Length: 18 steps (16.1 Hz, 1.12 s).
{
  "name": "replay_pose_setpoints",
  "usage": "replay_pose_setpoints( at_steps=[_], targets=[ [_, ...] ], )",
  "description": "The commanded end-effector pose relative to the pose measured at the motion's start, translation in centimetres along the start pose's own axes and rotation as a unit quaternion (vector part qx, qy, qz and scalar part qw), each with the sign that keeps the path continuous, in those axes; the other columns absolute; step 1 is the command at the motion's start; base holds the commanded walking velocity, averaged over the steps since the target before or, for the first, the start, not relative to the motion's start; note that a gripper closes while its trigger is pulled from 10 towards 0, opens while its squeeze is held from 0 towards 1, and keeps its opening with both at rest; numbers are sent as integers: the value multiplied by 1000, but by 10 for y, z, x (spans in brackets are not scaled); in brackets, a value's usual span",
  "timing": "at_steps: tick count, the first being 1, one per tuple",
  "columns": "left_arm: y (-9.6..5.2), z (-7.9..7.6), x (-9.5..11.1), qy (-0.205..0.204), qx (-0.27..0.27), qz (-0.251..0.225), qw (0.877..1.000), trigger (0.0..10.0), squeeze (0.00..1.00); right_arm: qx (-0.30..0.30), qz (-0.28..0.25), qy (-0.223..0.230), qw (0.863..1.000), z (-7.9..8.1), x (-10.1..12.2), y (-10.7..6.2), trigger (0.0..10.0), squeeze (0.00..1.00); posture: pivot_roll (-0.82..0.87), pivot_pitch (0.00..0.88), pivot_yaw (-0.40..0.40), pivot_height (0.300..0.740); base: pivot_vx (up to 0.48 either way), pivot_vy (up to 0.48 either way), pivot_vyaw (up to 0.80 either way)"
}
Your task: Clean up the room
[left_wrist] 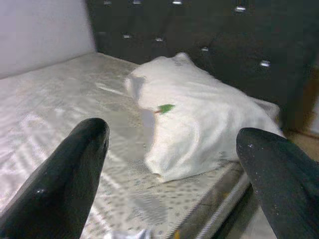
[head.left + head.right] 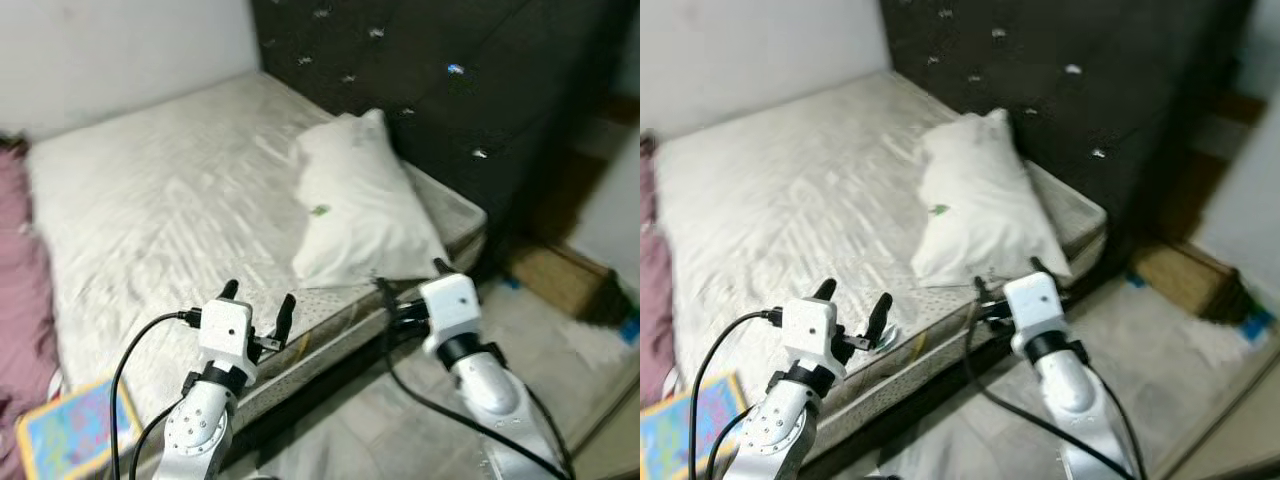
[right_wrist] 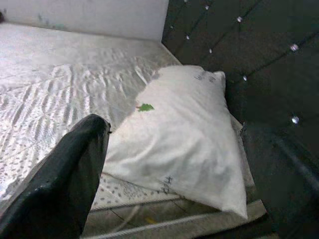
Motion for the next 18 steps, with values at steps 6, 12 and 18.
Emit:
replay_pose_setpoints(
  at_steps=[6, 12, 18],
  targets=[
    [10, 15, -1, -1, 33, 6, 999, 10000, 0, 13, -7, 19, 1000, 14, 1, 4, 10000, 0, 36, 114, 13, 740, 0, 0, 800],
    [15, 8, 4, -8, 16, -8, 1000, 10000, 0, 9, -13, 28, 999, 12, 3, 4, 10000, 0, 34, 115, 15, 740, 84, 0, 0],
    [13, 8, 2, -12, 14, -6, 1000, 10000, 0, 13, -15, 32, 999, 14, 3, 4, 10000, 0, 38, 111, 15, 740, 289, 0, 0]
  ],
)
Point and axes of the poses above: a point about 5 cm out from each wrist's last joint towards the gripper, its own y axis pointing out of the wrist towards the gripper, its own x axis along the axis of the wrist's last joint, z = x × y, the point moved 4 cm from there along y, pointing out of the wrist towards the gripper, and after that the axes turned 14 degrees about y, right-handed, at the moved point
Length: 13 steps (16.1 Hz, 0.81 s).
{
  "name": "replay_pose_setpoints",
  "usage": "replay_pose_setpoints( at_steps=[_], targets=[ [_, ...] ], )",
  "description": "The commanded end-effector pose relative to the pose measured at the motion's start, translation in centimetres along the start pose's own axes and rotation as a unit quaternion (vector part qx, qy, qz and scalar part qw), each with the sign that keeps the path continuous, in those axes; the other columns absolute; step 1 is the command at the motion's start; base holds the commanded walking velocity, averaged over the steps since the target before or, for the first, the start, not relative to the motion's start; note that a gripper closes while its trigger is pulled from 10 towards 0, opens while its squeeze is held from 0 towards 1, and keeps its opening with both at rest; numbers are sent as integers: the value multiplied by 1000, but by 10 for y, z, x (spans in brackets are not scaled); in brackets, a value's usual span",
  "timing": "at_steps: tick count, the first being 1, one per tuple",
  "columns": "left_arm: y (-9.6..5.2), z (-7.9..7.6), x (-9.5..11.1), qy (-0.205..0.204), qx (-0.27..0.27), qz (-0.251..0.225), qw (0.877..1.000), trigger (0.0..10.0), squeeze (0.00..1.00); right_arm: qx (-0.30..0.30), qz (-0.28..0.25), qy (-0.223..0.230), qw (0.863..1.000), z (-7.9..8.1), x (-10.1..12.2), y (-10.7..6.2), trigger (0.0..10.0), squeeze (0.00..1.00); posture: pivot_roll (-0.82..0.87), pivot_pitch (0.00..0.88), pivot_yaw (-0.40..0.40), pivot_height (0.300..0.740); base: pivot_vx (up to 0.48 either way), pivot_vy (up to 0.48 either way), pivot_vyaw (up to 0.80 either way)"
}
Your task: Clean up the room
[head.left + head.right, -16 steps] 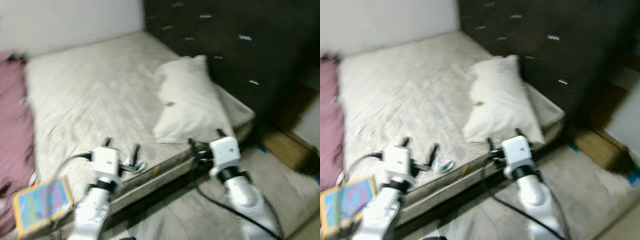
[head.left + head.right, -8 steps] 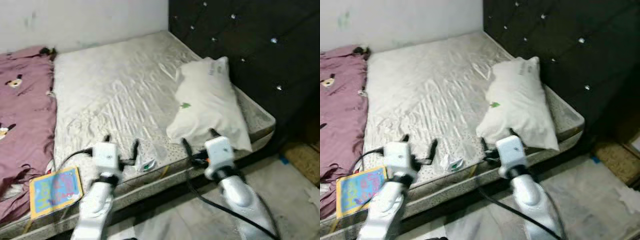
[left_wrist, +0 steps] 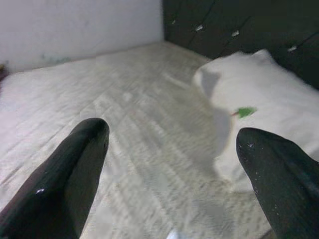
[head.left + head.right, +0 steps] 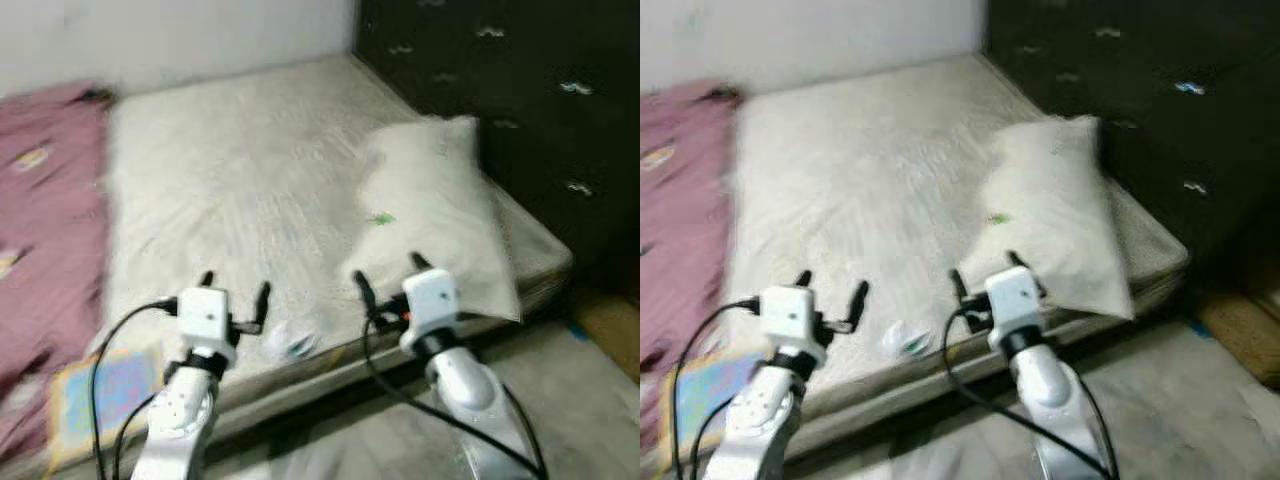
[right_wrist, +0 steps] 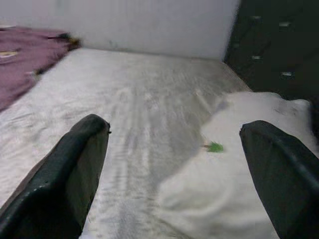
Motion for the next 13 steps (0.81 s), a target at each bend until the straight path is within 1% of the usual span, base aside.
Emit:
replay_pose_setpoints(
  at_steps=[1, 2, 7, 9, 11, 13],
  targets=[
    [0, -12, 4, -10, -16, -7, 1000, 10000, 0, -18, 6, -2, 1000, -12, -3, -6, 10000, 0, 37, 108, 15, 740, 292, 0, 0],
    [0, -13, 3, -10, -17, -7, 1000, 10000, 0, -17, 6, -3, 1000, -12, -4, -6, 10000, 0, 37, 107, 15, 740, 289, 0, 0],
    [0, -12, 0, -20, -3, 4, 1000, 10000, 0, -15, 10, -9, 1000, -12, -6, -7, 10000, 0, 37, 109, 15, 740, 0, 0, 0],
    [0, -10, -2, -25, 10, 12, 1000, 10000, 0, -14, 13, -18, 1000, -12, -7, -7, 10000, 0, 38, 114, 15, 740, 0, 0, 716],
    [0, -11, -3, -32, 3, 16, 999, 10000, 0, -15, 14, -15, 1000, -12, -8, -7, 10000, 0, 39, 117, 16, 740, 0, 0, 800],
    [0, -10, -5, -30, 4, 16, 999, 10000, 0, -16, 14, -14, 1000, -11, -8, -7, 10000, 0, 37, 122, 16, 740, 0, 0, 800]
  ],
)
Point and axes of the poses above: a point about 5 cm out from each wrist's last joint towards the gripper, its own y axis pointing out of the wrist towards the gripper, its own x axis along the axis of the wrist's last joint, z = x × y, the point moved 4 cm from there along y, pointing out of the wrist towards the gripper, and after that the axes turned 14 degrees about y, right-handed, at the moved point
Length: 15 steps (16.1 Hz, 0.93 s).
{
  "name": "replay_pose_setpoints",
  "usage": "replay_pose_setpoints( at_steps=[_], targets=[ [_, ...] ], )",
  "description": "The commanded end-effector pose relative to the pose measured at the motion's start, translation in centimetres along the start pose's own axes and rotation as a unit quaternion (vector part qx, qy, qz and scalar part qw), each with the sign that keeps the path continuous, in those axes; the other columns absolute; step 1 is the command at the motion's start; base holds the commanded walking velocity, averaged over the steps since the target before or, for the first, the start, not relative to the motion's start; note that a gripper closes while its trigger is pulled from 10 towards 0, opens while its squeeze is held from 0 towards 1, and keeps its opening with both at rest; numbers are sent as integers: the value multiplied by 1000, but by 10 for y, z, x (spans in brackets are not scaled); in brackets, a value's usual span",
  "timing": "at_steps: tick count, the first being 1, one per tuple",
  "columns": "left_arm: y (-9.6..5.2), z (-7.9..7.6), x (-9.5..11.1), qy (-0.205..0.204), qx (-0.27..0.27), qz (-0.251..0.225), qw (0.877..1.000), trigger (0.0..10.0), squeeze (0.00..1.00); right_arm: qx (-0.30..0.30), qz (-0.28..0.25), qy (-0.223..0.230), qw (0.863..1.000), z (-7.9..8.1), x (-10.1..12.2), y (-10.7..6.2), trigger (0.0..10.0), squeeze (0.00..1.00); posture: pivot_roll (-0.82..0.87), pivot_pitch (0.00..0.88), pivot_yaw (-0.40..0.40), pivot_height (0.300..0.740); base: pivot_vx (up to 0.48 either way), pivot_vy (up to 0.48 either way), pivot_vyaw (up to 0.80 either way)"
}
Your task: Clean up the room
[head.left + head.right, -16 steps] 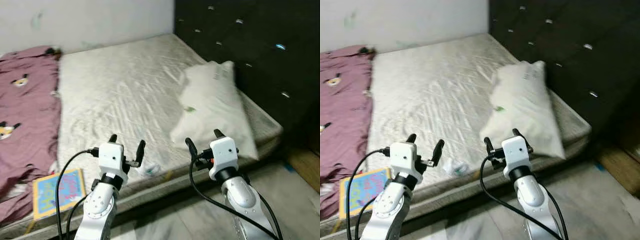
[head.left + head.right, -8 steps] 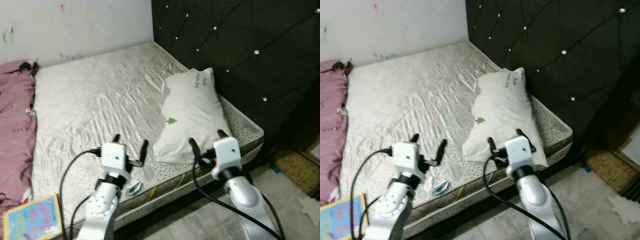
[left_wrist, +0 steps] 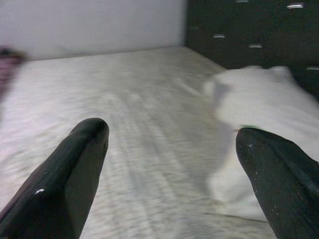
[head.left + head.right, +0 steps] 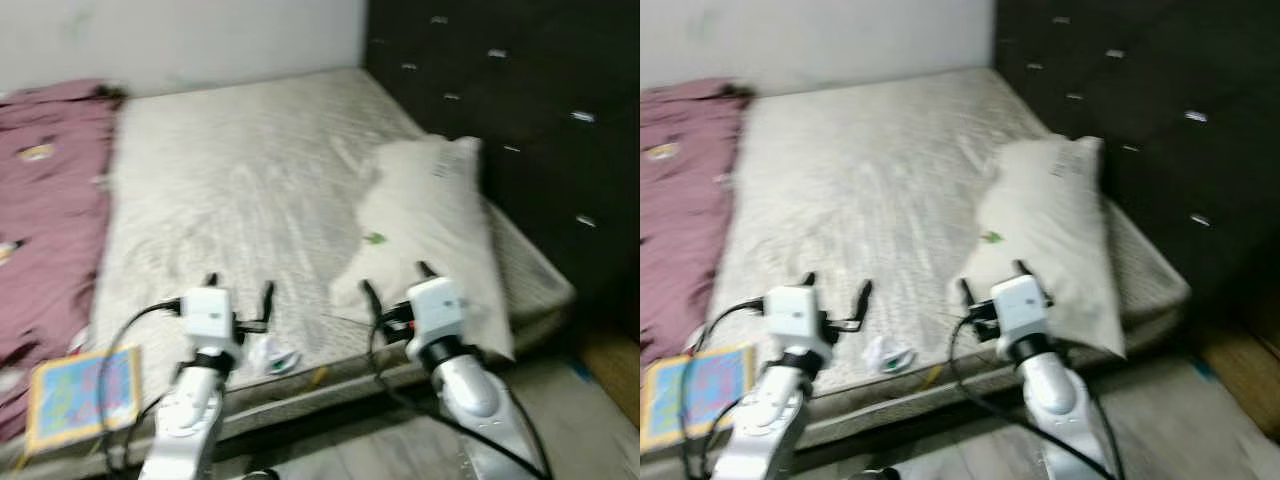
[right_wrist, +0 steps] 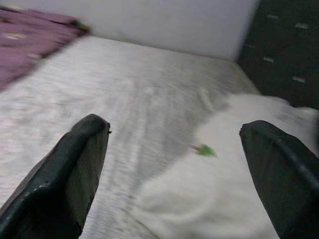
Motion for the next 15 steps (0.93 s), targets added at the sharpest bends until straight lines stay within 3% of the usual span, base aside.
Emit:
replay_pose_setpoints(
  at_steps=[1, 5, 9, 13, 15],
  targets=[
    [0, -7, -2, -8, -9, 5, 1000, 10000, 0, -8, -5, -4, 1000, -5, 3, -1, 10000, 0, 36, 124, 15, 740, 0, 0, 800],
    [-1, -8, -4, -9, -9, 11, 1000, 10000, 0, -10, 0, -4, 1000, -6, 2, -3, 10000, 0, 33, 128, 14, 740, 0, 0, 753],
    [-1, -5, -3, -7, -9, 10, 1000, 10000, 0, -22, -10, 3, 1000, -10, 5, -4, 10000, 0, 30, 128, 20, 740, 0, 0, 0],
    [-22, 43, -8, 10, 65, 25, 998, 10000, 0, -124, -28, 2, 992, -56, 19, -23, 10000, 0, 20, 115, 47, 740, 0, 0, 0],
    [-29, 57, -9, 20, 83, 29, 996, 10000, 0, -141, -24, -4, 990, -68, 19, -31, 10000, 0, 19, 110, 51, 740, 0, 0, 0]
  ],
)
Point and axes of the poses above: a point about 5 cm out from each wrist's last joint towards the gripper, its own y axis pointing out of the wrist towards the gripper, its own x axis along the axis of the wrist's last joint, z = x × y, the point moved 4 cm from there along y, pointing out of the wrist towards the gripper, and after that the axes turned 14 degrees about y, right-handed, at the moved point
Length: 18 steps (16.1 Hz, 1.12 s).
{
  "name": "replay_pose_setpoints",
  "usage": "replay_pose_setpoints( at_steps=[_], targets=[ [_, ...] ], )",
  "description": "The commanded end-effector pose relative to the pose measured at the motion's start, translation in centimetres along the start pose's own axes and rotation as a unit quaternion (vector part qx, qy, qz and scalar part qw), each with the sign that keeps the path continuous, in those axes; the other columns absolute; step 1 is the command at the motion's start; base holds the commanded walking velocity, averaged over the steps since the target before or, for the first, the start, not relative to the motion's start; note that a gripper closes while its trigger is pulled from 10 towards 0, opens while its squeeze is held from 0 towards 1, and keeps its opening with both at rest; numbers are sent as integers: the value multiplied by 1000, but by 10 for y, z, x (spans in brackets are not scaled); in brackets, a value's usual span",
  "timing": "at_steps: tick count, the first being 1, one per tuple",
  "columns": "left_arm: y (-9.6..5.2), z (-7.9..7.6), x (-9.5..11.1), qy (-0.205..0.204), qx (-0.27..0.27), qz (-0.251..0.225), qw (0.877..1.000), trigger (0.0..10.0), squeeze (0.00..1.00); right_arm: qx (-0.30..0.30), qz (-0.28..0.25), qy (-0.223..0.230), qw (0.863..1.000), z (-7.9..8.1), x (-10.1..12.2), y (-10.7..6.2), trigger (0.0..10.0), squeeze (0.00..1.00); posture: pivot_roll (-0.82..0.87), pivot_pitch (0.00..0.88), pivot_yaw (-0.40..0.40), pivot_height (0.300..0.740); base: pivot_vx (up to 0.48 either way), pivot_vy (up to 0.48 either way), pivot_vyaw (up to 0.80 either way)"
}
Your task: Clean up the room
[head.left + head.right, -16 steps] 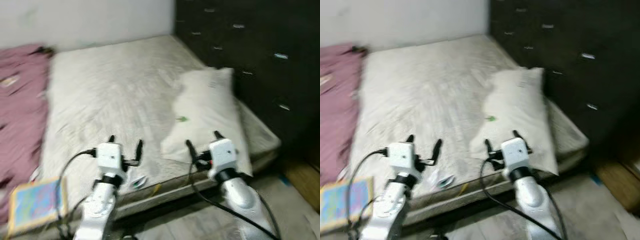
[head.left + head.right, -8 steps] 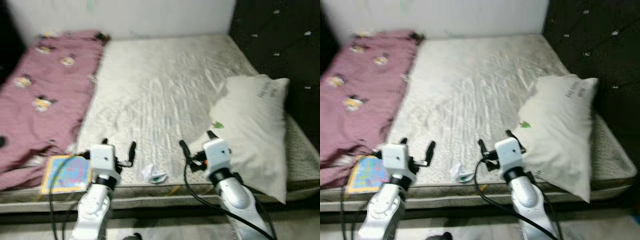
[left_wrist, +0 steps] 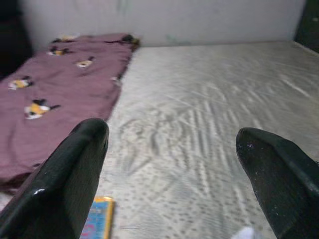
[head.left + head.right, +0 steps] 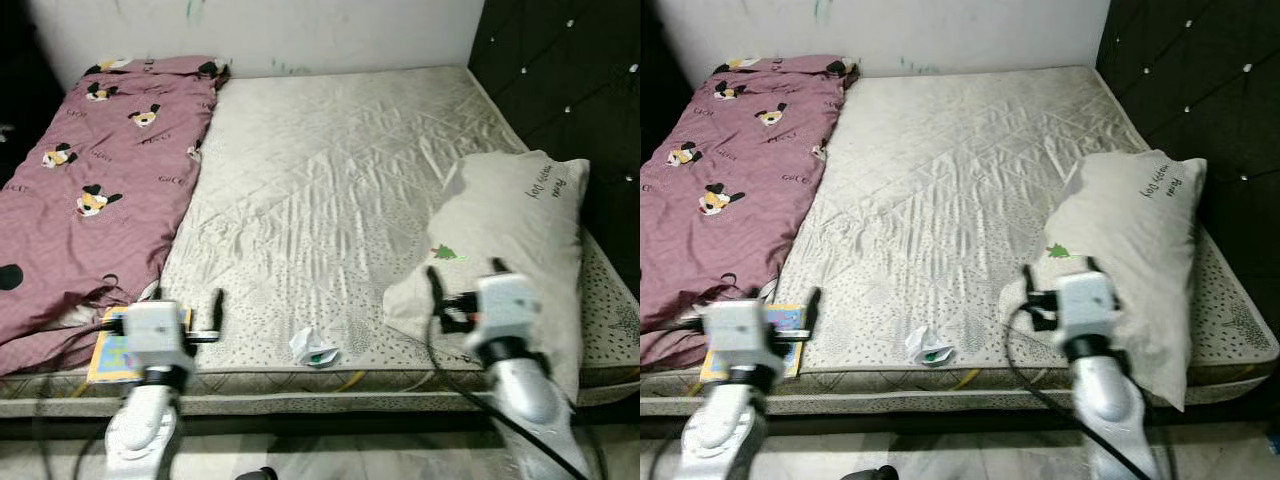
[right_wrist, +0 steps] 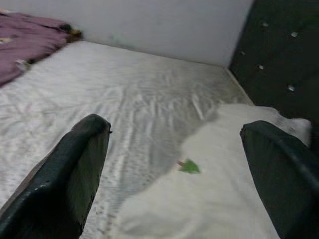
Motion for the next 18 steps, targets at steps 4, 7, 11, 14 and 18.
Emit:
replay_pose_setpoints(
  at_steps=[4, 7, 11, 14, 18],
  targets=[
    [-11, 1, -11, -5, 6, 26, 1000, 10000, 0, -40, 16, 34, 998, -14, -7, -5, 10000, 0, 30, 93, 61, 740, 0, 0, 0],
    [0, -19, -5, -8, -32, 13, 999, 10000, 0, -25, 3, 48, 999, 3, -5, 9, 10000, 0, 43, 58, 93, 740, 0, 0, 0],
    [16, -16, -1, -5, -34, 3, 999, 10000, 0, 32, 7, 47, 998, 33, -9, 26, 10000, 0, 48, 32, 92, 740, 0, 0, 0],
    [14, -13, -2, -13, 0, 3, 1000, 10000, 0, 94, 16, 29, 995, 51, -12, 35, 10000, 0, 87, 24, 13, 740, 0, 0, 0],
    [-4, -6, -12, -30, 59, 17, 998, 10000, 0, 159, 24, 19, 987, 72, -12, 50, 10000, 0, 136, 38, -106, 740, 0, 0, 0]
  ],
)
Point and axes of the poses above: a point about 5 cm out from each wrist's last joint towards the gripper, its own y axis pointing out of the wrist towards the gripper, its own x axis along the axis of the wrist's last joint, z = x × y, the point moved 4 cm from there along y, pointing out of the wrist towards the gripper, and after that the axes turned 14 degrees about y, right-handed, at the moved point
